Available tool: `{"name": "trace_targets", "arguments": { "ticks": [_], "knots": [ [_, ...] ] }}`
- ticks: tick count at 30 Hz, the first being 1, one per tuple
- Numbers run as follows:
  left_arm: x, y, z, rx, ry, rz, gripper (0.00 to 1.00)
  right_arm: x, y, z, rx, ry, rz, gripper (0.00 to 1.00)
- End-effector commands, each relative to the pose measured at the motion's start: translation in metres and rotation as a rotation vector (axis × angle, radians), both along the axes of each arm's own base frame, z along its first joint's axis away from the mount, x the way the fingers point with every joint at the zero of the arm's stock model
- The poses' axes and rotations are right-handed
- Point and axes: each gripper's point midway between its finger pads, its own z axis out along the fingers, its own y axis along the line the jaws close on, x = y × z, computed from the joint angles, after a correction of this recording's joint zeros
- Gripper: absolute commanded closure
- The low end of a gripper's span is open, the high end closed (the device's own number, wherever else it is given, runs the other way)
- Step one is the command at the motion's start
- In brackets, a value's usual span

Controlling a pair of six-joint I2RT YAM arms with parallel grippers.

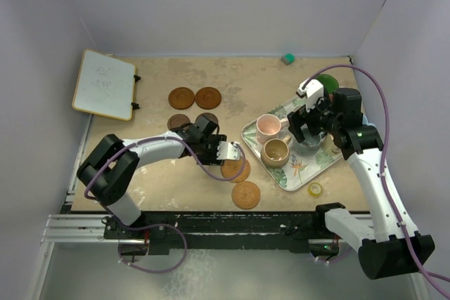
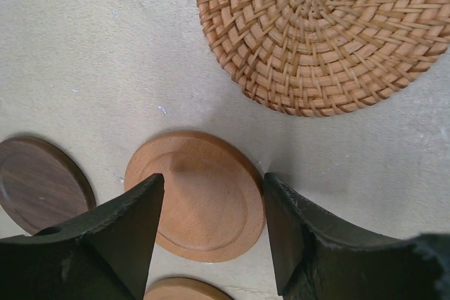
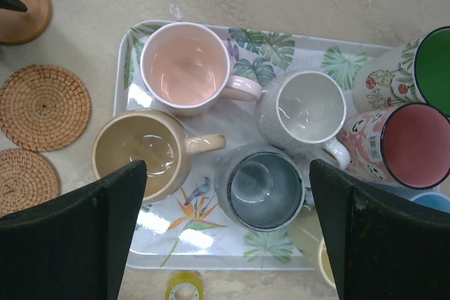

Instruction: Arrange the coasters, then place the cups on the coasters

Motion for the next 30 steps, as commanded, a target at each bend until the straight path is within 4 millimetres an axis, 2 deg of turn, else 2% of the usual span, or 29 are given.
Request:
{"name": "trace_targets", "arguments": {
  "ticks": [1,7,12,18,25,30],
  "knots": [
    [0.003,0.021,-0.02,0.086,0.03,0.019,0.44,-0.001,0.002,0.01,0.01,-0.038,0.017,0.0],
    [0.009,0.024,-0.017,0.067,0.023,0.036,0.44,-0.001,0.002,0.011,0.014,-0.038,0.02,0.0],
    [0.009,0.015,-0.007,0.019,0.036,0.044,0.42,-0.002,0.003,0.011,0.017,-0.037,0.024,0.0],
    [0.008,0.0,0.031,-0.095,0.023,0.056,0.38,-0.002,0.004,0.013,0.02,-0.041,0.028,0.0],
    [0.007,0.001,0.075,-0.191,-0.051,0.093,0.31,0.001,-0.001,0.008,-0.002,-0.034,0.007,0.0],
    [0.013,0.007,0.098,-0.254,-0.119,0.165,0.27,0.003,-0.002,0.009,-0.005,-0.036,0.003,0.0]
  ]
}}
